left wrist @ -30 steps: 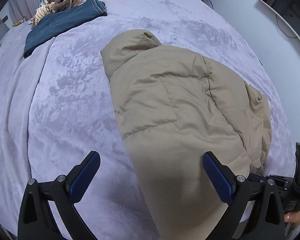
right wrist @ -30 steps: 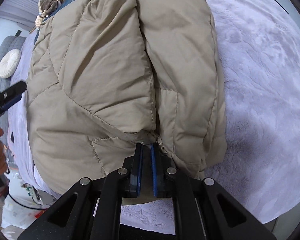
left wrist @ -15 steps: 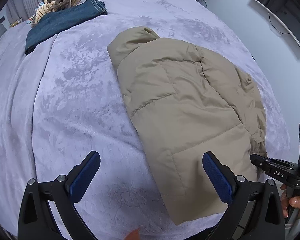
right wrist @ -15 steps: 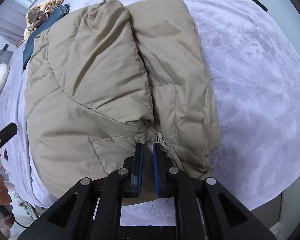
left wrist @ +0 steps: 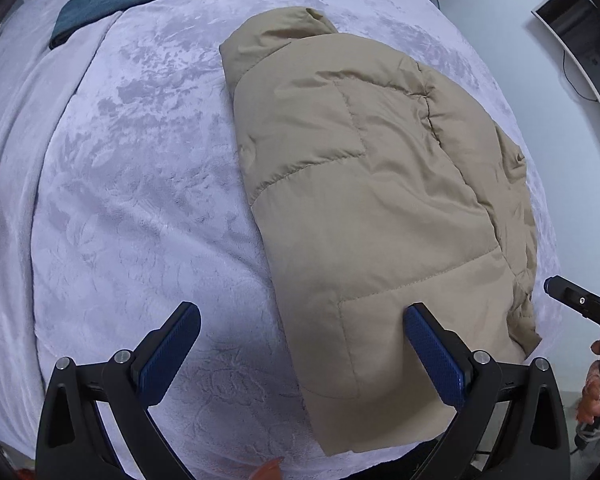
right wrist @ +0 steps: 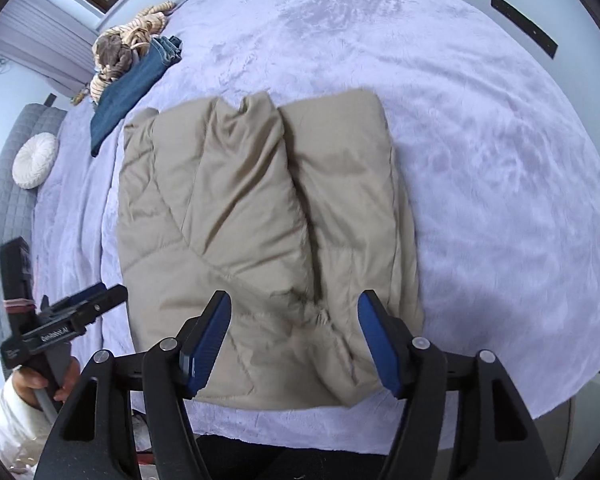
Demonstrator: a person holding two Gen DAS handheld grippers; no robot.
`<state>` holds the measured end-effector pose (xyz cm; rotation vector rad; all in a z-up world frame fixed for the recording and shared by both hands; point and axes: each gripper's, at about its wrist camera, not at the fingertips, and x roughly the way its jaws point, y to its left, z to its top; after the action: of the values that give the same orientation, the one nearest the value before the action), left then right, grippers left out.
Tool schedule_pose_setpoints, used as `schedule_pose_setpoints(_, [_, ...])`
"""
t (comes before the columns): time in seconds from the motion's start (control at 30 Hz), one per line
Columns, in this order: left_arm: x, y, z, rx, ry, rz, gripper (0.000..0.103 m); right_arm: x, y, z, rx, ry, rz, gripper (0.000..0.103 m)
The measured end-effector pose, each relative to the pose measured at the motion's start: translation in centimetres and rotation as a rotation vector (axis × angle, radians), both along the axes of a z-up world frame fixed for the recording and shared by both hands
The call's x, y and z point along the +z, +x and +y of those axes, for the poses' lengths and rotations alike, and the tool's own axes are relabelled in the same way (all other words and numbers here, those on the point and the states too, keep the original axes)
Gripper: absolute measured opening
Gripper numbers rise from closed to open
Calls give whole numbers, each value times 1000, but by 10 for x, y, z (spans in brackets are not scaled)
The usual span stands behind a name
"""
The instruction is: Fold large clothes
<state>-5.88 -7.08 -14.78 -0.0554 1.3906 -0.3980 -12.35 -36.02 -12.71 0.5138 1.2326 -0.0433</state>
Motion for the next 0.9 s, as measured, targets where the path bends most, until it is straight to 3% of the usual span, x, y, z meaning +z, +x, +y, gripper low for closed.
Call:
schedule_pose_setpoints(0.1, [-4, 10, 1, 42, -40, 20, 102, -12, 11, -16, 14, 27, 18, 80])
schedule_pose_setpoints(0.3, [-13, 28, -1, 102, -117, 56, 102, -28, 43, -45, 26, 107, 22, 82])
schedule_pose_setpoints(0.4, [-16, 32, -7, 107, -111, 54, 102, -32, 52, -50, 55, 170, 15, 85])
schedule_pose_setpoints(0.6, [-21, 37, -15, 106, -119, 61, 102, -44, 71, -33, 202, 24, 55, 85])
schedule_pose_setpoints(0.9, [-37, 49, -14, 96, -217, 117, 102, -85, 83, -66, 144, 138, 112, 85])
